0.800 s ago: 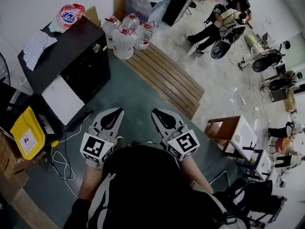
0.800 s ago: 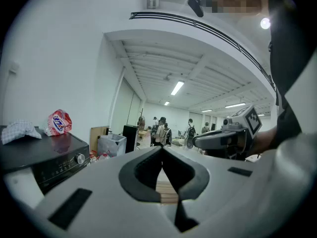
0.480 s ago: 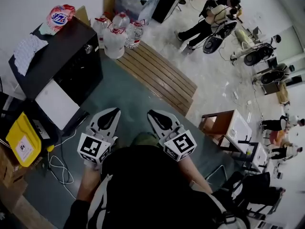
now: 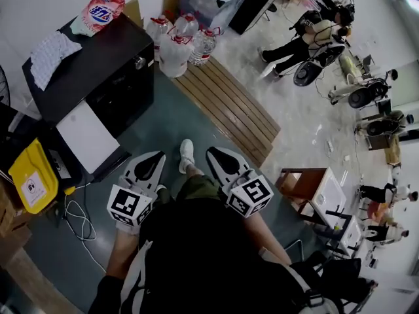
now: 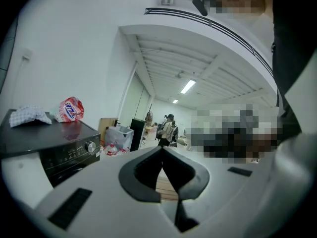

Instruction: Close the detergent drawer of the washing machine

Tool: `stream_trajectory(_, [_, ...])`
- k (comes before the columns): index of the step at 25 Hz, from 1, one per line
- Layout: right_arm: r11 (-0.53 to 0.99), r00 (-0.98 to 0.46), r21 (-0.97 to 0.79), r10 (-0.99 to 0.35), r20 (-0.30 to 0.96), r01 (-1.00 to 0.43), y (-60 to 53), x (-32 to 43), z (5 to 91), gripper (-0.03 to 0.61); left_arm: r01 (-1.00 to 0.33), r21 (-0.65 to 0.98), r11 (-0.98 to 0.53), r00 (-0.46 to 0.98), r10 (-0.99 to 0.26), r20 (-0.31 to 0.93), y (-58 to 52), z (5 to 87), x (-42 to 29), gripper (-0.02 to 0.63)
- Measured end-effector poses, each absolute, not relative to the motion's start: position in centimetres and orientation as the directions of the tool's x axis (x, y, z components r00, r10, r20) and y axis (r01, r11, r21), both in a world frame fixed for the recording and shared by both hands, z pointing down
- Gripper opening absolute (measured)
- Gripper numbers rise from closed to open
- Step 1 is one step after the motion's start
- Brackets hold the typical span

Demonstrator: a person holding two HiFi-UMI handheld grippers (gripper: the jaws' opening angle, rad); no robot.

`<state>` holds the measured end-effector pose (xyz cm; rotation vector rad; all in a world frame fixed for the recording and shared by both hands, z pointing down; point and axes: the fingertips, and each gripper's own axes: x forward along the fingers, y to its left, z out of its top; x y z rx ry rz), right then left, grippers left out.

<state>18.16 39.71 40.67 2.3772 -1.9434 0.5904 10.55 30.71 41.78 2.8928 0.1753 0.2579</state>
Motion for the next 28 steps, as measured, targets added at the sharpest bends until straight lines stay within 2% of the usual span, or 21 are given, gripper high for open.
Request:
stream_trajectory(7, [-0.116, 0.043, -0.221, -0.949, 0.312, -0.968, 33.3, 22.0, 41.7, 0.040, 0.014, 0.227, -0.974, 0.978, 0.060, 0.200, 26.1, 42.6, 14.3, 0.011])
stream_trajectory(12, [0.022, -0.101, -0.287, -0.960, 0.262, -0.958, 27.6, 25.6, 41.2, 0.040, -0.044, 0.200, -0.979, 0.970, 0.006, 0.244, 22.6, 42.0, 18.6, 0.011])
stream_trajectory(17, [0.161, -0.248, -0.300, -0.928, 0.279, -0.940, 23.2, 29.1, 41.7, 0.040, -0.158, 0.162, -0.974, 0.953, -0.108, 0.281, 18.4, 41.4, 22.5, 0.012])
stream_trajectory(22, [0.334, -0.422, -0.302, -0.854, 0.303, -0.893, 19.4, 30.0, 42.2, 0.040, -0.315, 0.158, -0.936, 0.920, -0.261, 0.293, 14.9, 41.2, 23.4, 0.012])
stream_trajectory(28, [0.548, -0.635, -0.330, -0.717, 0.290, -0.769, 15.9, 27.6, 43.3, 0.041, -0.478, 0.161, -0.864, 0.855, -0.414, 0.313, 12.9, 42.0, 20.8, 0.012])
